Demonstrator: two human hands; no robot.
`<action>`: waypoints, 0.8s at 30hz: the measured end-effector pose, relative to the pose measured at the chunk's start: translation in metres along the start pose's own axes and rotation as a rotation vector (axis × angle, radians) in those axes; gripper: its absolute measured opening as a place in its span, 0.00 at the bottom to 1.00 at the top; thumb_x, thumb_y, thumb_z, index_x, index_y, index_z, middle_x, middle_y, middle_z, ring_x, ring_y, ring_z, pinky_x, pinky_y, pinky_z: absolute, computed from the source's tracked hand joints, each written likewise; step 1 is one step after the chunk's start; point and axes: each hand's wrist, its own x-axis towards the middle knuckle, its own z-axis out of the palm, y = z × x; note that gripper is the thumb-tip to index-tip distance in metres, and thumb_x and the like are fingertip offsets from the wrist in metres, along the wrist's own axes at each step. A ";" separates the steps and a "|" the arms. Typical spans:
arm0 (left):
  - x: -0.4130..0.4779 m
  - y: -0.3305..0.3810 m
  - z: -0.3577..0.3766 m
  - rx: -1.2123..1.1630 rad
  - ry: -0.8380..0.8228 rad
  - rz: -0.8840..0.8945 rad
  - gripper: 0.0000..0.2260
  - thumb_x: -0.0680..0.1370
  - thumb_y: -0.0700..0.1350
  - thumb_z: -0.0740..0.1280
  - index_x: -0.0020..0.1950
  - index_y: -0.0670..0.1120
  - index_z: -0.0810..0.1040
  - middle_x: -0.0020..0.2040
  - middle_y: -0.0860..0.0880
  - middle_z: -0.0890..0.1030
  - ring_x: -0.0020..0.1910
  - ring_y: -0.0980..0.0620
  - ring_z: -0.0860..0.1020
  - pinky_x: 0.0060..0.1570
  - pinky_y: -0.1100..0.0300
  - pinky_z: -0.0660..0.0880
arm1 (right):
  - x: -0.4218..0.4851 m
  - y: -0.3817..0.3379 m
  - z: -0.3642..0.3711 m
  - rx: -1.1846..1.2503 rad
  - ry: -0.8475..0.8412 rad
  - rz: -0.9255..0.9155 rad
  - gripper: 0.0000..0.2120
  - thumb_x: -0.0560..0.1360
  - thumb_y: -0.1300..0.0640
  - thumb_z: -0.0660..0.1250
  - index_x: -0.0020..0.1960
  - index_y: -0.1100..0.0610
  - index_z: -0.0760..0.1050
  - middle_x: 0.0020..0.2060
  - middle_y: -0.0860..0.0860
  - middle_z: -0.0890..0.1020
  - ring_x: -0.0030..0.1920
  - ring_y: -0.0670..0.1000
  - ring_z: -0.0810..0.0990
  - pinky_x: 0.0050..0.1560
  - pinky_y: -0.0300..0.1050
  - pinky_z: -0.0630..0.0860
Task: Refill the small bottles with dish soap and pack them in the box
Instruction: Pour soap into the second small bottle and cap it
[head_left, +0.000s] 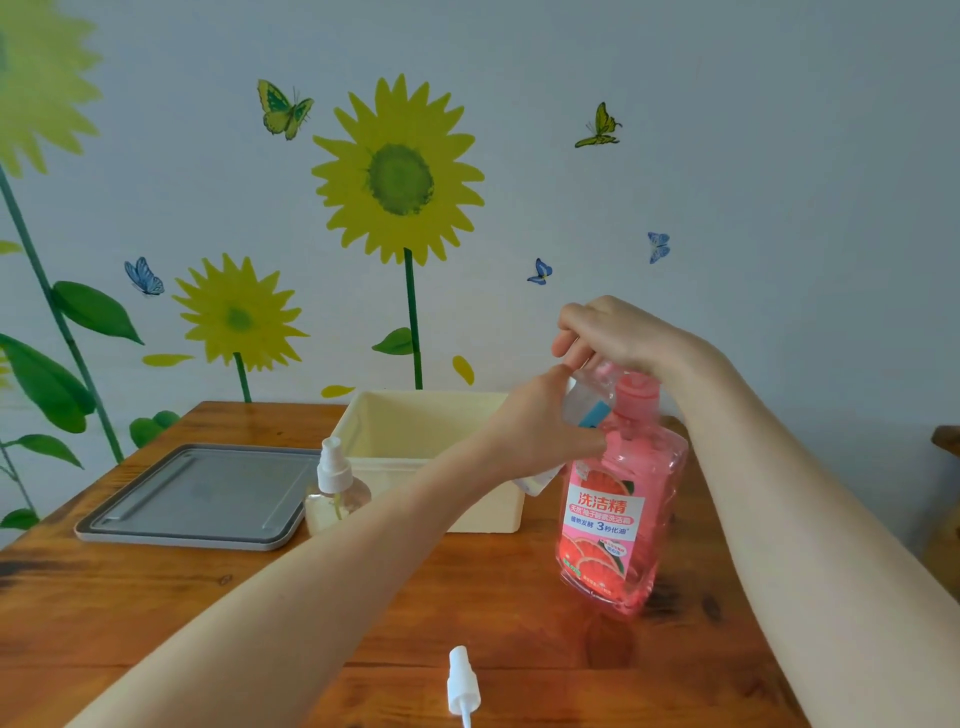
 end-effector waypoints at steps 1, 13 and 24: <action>0.001 0.002 0.000 -0.006 0.003 0.006 0.19 0.69 0.45 0.70 0.54 0.52 0.65 0.35 0.55 0.73 0.28 0.58 0.74 0.19 0.74 0.66 | -0.001 0.000 -0.003 0.014 0.004 -0.002 0.18 0.76 0.51 0.51 0.45 0.58 0.77 0.40 0.51 0.82 0.42 0.51 0.79 0.40 0.44 0.70; 0.001 0.000 0.000 -0.003 -0.003 0.007 0.19 0.69 0.45 0.71 0.55 0.50 0.67 0.35 0.56 0.73 0.28 0.58 0.74 0.22 0.74 0.69 | -0.002 0.003 0.000 0.078 0.033 -0.011 0.17 0.74 0.51 0.54 0.42 0.58 0.79 0.38 0.52 0.83 0.45 0.52 0.80 0.49 0.47 0.73; 0.000 -0.007 0.010 -0.038 0.008 0.004 0.21 0.69 0.45 0.71 0.58 0.50 0.67 0.37 0.53 0.76 0.29 0.57 0.75 0.24 0.70 0.71 | 0.000 0.010 0.006 0.103 0.070 -0.026 0.17 0.73 0.50 0.55 0.40 0.58 0.79 0.35 0.52 0.84 0.41 0.51 0.81 0.45 0.45 0.73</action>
